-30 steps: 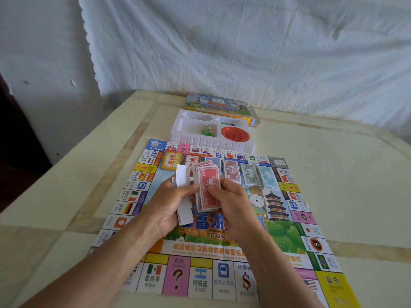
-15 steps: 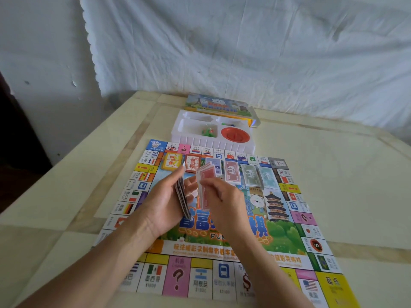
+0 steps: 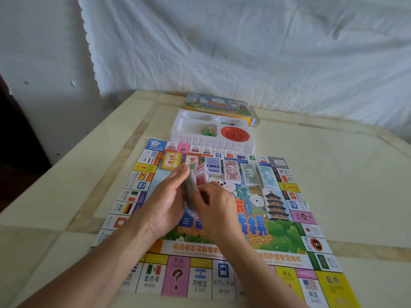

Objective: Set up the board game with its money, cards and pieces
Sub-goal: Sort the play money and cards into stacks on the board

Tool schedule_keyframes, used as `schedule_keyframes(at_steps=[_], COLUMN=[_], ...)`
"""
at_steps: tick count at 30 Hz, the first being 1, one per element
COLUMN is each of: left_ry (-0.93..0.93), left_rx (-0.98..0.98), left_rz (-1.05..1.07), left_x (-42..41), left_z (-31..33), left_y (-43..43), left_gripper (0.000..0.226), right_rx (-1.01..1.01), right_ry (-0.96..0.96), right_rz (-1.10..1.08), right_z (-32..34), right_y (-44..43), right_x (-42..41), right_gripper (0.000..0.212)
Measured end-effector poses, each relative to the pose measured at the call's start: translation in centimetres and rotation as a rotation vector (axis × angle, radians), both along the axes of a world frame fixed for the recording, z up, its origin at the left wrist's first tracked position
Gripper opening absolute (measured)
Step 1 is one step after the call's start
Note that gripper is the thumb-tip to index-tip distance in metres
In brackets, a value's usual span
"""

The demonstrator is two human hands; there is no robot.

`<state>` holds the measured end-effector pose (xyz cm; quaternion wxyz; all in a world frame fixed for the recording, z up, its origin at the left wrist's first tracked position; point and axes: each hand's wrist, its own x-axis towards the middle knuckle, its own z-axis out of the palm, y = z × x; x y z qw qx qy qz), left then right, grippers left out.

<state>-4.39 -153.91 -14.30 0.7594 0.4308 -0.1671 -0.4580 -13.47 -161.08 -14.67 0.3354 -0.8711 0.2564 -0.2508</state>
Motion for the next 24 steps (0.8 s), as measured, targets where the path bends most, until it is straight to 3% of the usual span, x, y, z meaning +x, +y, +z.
schedule_keyframes(at_steps=[4,11,16,24], left_ry=[-0.04,-0.121,-0.075,0.037], left_rx=[-0.011,0.157,0.178,0.131], left_rz=[-0.004,0.216,0.22,0.166], left_x=[-0.1,-0.3,0.2,0.6], left_z=[-0.1,-0.3,-0.5,-0.4], left_y=[-0.1,-0.3,-0.2,-0.1], left_gripper=[0.037,0.023,0.023,0.029], right_rx=[0.221,0.427,0.69,0.823], right_ry=[-0.072,-0.148,-0.224,-0.219], right_rz=[-0.081,-0.082,0.001,0.042], right_z=[0.5,0.6,1.1,1.1], right_y=[-1.0,-1.5,-1.9,-2.5], right_x=[-0.2,-0.3,-0.8,-0.9], right_gripper=[0.024,0.007,0.02,0.023])
